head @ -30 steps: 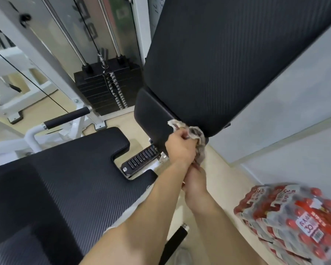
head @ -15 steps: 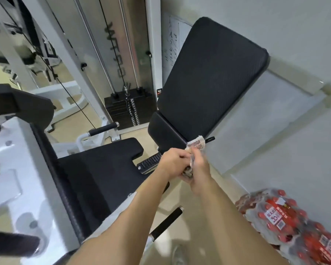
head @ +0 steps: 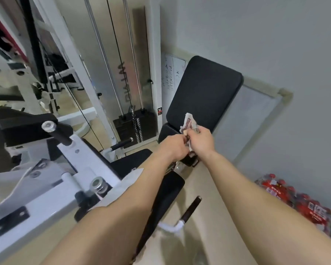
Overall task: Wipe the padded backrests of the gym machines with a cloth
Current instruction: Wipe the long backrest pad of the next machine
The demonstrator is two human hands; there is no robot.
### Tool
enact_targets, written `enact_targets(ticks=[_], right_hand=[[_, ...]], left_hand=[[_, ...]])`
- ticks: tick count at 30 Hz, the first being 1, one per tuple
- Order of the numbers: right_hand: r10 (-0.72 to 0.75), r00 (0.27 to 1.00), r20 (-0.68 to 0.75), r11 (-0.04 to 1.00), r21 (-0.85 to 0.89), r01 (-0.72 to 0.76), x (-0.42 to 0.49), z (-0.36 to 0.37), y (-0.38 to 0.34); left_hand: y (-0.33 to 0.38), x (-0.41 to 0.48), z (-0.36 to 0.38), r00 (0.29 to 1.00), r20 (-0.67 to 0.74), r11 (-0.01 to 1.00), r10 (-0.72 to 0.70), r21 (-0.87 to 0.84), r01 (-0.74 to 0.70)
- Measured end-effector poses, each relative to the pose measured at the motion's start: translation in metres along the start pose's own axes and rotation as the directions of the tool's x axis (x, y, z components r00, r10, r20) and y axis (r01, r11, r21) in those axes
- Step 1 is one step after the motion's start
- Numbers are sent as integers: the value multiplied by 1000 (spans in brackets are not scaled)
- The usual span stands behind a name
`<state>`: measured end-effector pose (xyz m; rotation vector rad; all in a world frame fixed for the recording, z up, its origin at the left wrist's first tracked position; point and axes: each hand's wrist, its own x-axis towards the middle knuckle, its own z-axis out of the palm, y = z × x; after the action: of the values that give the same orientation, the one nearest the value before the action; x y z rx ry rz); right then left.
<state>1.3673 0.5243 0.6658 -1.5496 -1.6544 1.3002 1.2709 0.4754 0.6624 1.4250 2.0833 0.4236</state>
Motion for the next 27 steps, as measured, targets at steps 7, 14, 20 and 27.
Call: enact_targets(ticks=[7, 14, 20, 27], right_hand=[[-98, 991, 94, 990, -95, 107, -74, 30, -40], [-249, 945, 212, 956, -103, 275, -128, 68, -82], [-336, 905, 261, 919, -119, 375, -189, 108, -126], [-382, 892, 241, 893, -152, 424, -263, 163, -158]], left_hand=[[-35, -82, -58, 999, 48, 996, 5, 92, -10], [-78, -162, -127, 990, -133, 999, -47, 6, 49], [-135, -235, -179, 956, -256, 988, -143, -96, 122], [-201, -308, -220, 942, -311, 991, -127, -88, 105]])
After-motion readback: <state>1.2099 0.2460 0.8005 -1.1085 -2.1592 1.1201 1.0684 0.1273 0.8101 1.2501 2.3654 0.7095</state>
